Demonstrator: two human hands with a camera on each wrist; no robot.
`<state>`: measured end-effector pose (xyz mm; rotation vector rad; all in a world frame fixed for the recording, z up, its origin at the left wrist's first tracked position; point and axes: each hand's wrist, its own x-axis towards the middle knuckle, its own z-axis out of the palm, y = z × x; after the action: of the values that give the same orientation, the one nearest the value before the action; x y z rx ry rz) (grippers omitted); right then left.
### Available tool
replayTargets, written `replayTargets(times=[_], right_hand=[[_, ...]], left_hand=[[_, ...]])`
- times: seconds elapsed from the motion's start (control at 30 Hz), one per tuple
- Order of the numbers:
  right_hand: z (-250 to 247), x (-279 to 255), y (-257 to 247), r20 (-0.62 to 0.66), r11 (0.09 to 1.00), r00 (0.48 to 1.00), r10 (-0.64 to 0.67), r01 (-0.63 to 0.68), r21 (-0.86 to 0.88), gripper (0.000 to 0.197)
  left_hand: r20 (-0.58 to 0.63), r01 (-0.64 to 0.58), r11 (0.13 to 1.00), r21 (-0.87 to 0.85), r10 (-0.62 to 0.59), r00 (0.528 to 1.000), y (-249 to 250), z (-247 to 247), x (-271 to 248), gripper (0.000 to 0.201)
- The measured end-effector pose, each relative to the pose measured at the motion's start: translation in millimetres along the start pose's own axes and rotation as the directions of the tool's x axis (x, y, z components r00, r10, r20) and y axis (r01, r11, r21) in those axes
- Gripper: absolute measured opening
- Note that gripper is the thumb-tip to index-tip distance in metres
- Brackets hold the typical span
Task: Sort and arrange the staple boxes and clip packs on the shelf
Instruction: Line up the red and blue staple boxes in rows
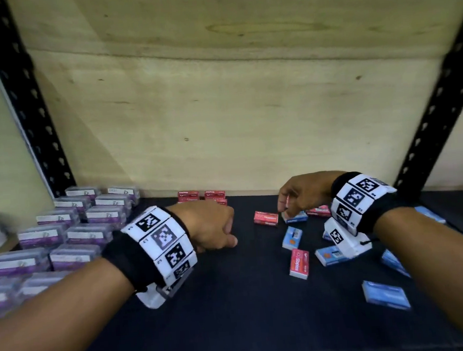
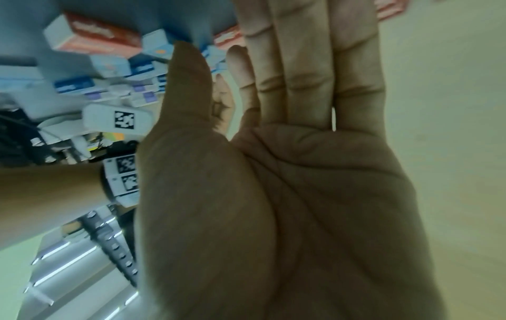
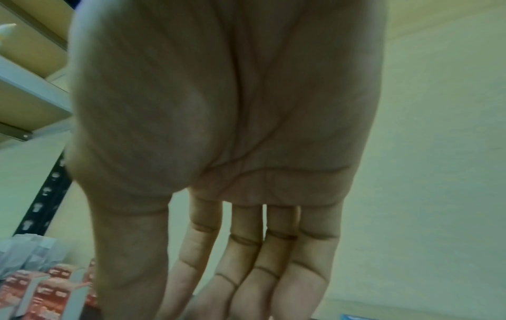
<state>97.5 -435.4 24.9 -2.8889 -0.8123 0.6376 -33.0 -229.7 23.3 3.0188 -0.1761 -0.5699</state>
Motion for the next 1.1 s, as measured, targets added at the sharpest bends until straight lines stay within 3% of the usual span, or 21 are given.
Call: replayTargets(times=[0.23, 0.37, 0.53, 0.7, 1.0, 1.1], right_hand=[[2, -11, 41, -0.060, 0.992, 0.991, 0.123, -0.124, -0.030, 0.022], [5, -5, 63, -0.103, 0.970, 0.971, 0.218, -0.227, -0.091, 0.029], [10, 2, 75, -0.107, 0.962, 0.965, 0.239, -0.250, -0.106, 0.032], [13, 9, 73, -0.111, 0.947, 0.960, 0.257, -0.273, -0.168, 0.053], [12, 14, 76, -0.082, 0.951, 0.961, 0.264, -0.274, -0.146, 0.039], [8, 10, 79, -0.069, 0.962, 0.970, 0.232, -0.239, -0.130, 0.023]], left_hand=[[-0.005, -0.192, 0.980, 0.045, 0.192, 0.981, 67, 17, 24, 0.038], [0.008, -0.193, 0.978, 0.080, 0.193, 0.981, 85, 22, 35, 0.045], [0.049, -0.185, 0.968, 0.171, 0.179, 0.983, 96, 28, 48, 0.056], [0.068, -0.171, 0.969, 0.179, 0.161, 0.985, 97, 29, 52, 0.060], [0.082, -0.174, 0.979, 0.102, 0.166, 0.983, 93, 28, 49, 0.050], [0.069, -0.180, 0.982, 0.061, 0.176, 0.982, 88, 29, 50, 0.054]])
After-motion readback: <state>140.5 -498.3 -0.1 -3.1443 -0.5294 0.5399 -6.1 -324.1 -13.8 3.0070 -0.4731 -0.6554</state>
